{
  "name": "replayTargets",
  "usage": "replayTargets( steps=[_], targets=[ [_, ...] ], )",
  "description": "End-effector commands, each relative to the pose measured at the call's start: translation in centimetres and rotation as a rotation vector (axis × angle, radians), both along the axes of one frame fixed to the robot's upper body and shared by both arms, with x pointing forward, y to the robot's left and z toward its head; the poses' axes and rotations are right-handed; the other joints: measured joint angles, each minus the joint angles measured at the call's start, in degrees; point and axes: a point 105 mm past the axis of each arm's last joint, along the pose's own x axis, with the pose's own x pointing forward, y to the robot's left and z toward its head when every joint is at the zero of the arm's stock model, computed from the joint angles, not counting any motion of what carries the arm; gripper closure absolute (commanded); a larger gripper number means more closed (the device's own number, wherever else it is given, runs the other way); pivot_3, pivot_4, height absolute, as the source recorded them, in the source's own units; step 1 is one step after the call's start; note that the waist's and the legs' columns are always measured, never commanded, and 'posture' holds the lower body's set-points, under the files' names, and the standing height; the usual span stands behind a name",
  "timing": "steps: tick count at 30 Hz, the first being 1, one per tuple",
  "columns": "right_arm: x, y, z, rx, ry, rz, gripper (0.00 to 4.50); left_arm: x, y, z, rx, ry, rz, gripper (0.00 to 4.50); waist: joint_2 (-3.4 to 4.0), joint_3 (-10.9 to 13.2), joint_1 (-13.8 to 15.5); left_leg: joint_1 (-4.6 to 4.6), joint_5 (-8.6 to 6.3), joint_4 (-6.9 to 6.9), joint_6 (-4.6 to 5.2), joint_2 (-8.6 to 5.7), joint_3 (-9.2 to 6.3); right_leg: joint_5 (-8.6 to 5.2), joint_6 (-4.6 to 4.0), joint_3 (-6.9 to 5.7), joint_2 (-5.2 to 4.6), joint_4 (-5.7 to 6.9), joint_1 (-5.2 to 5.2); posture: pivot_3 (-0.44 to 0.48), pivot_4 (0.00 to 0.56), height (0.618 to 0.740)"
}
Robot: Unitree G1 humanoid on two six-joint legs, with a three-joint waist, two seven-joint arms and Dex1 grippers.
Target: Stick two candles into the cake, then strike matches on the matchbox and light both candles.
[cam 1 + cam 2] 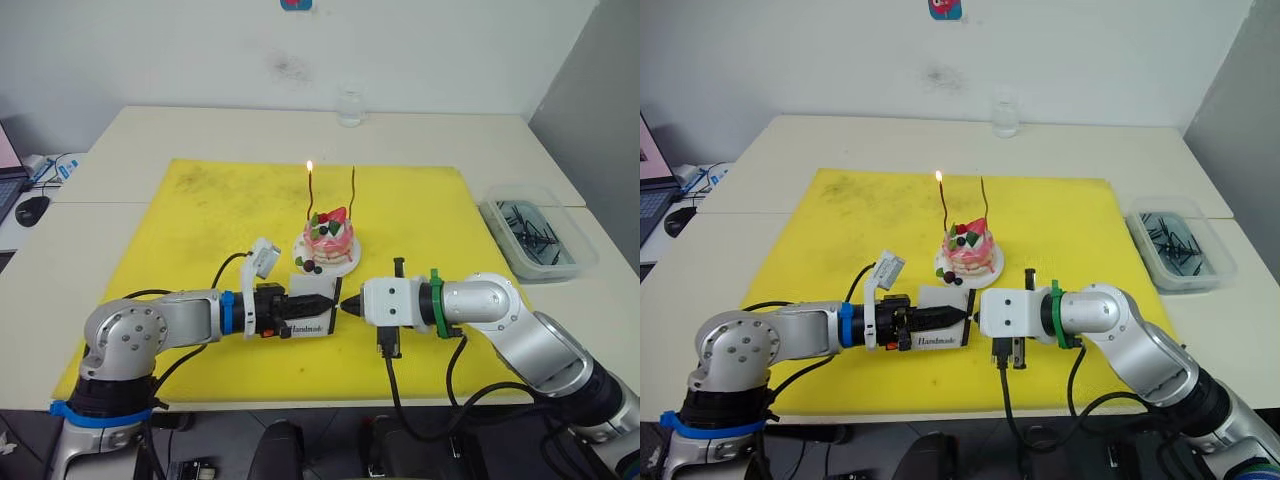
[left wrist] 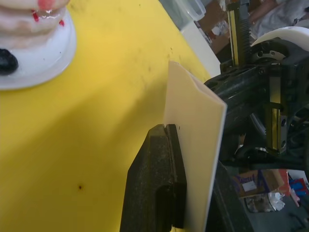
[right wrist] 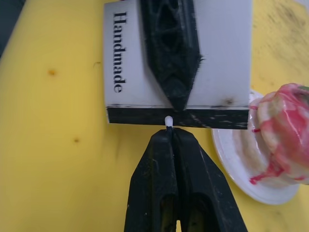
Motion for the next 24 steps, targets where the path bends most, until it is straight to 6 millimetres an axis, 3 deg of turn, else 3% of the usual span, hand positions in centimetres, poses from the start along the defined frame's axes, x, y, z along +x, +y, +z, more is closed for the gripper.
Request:
replayTargets(
  steps=[1, 3, 6, 12, 18, 24],
  targets=[
    [-1.7, -0.7, -0.4, -0.057, 0.051, 0.114, 4.48, 2.9, 4.2, 11.1, -0.031, -0.398, 0.134, 4.50, -0.45, 0.3, 0.4, -0.04, 0.01, 0.03, -0.01, -0.04, -0.02, 0.03, -0.03, -0.14, 0.10, 0.00, -0.01, 0.000, 0.150, 0.729],
    [-1.6, -1.2, -0.1, -0.063, 0.048, 0.115, 4.48, 3.0, 5.1, 12.9, -0.012, -0.449, 0.156, 4.50, -0.26, 0.3, -0.1, 0.04, 0.01, -0.05, -0.02, 0.05, -0.02, 0.11, -0.17, -0.02, 0.30, -0.06, -0.05, 0.000, 0.150, 0.729],
    [-1.2, -1.6, 0.4, -0.045, 0.042, 0.085, 4.48, 2.3, 5.0, 12.9, -0.007, -0.444, 0.122, 4.50, 0.51, -0.1, -0.6, 0.15, 0.00, -0.15, -0.01, 0.04, 0.14, -0.08, 0.07, 0.27, 0.04, -0.07, 0.01, 0.000, 0.150, 0.729],
    [-0.6, -1.9, 1.4, -0.002, 0.029, 0.032, 4.48, 0.9, 4.2, 10.4, 0.003, -0.369, 0.068, 4.50, 0.15, 0.1, -0.5, -0.07, 0.00, -0.08, -0.04, 0.12, 0.02, -0.13, 0.14, 0.16, -0.06, -0.03, -0.10, 0.000, 0.150, 0.729],
    [0.1, -2.9, 3.3, 0.036, -0.005, -0.045, 4.48, -1.4, 3.7, 6.3, 0.054, -0.241, -0.005, 4.50, 0.16, 0.1, -0.6, 0.02, -0.01, -0.07, -0.04, 0.09, 0.07, -0.12, 0.14, 0.21, -0.13, 0.01, -0.06, 0.000, 0.150, 0.729],
    [3.0, -4.3, 7.0, 0.095, -0.123, -0.164, 4.48, -3.2, 4.5, 1.7, 0.104, -0.091, 0.005, 4.50, 0.19, 0.1, -0.7, 0.11, 0.00, -0.07, -0.03, 0.09, 0.07, -0.06, 0.04, 0.21, -0.12, 0.10, -0.05, 0.000, 0.150, 0.729]
  ],
)
